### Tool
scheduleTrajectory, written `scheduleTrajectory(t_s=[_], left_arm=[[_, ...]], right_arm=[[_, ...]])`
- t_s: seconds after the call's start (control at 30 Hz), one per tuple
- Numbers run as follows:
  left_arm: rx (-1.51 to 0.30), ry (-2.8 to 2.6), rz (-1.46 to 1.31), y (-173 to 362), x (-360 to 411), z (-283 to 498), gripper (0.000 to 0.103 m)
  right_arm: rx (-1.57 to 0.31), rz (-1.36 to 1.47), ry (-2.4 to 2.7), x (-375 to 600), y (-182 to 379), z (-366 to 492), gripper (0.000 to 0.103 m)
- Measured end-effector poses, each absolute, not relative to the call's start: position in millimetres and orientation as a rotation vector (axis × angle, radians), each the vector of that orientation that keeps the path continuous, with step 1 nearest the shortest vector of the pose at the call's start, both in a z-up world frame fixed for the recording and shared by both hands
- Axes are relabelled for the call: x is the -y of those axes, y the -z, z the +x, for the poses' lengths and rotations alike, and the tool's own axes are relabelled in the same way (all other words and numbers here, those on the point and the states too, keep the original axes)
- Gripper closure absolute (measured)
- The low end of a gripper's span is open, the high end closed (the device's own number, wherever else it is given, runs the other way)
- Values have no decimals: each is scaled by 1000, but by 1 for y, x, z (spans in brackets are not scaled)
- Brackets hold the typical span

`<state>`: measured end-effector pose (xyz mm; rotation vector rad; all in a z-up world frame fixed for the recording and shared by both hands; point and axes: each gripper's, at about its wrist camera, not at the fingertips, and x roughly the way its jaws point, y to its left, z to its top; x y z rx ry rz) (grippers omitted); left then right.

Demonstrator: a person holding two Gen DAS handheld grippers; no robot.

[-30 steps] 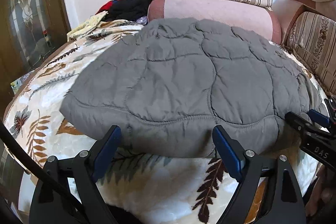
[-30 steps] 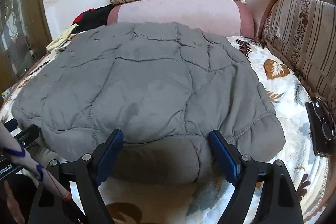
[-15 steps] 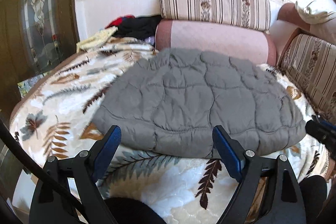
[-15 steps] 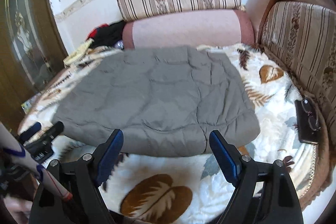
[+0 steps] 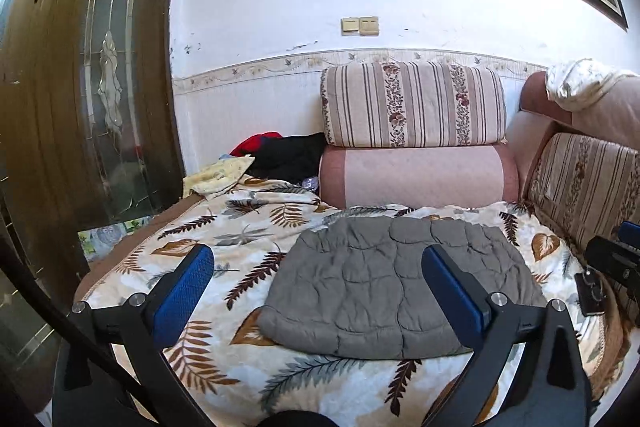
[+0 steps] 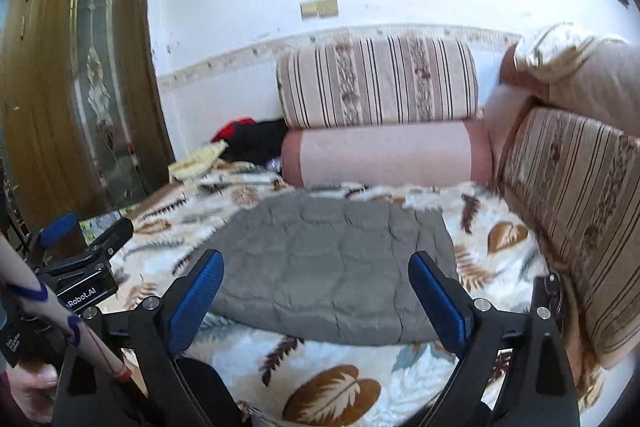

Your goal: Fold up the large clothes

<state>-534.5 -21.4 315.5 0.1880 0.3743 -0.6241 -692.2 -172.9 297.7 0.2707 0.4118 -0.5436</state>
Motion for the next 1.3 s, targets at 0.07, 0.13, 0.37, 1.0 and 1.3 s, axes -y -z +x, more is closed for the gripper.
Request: scheduleTrajectory(t_s=[0.07,0.13,0.37,1.0,1.3], left_arm=[[-384,598,174,-321,14,-534,0],[-373,590,156,-324,6,-534,0],[-372,542,139,-332,-7,-544,0],[-257,387,214,-360,-18,-576,0],[-300,436,265,-333,8,-568,0]], right_arm=[[-397,249,559,164,-306,-692,3],[-384,239,566,157,-308,-694,2],[-385,241,585,151,-307,-693,2],[-304,182,624,130,-331,-716,0],[-367,220,649,143,-299,-705,0]])
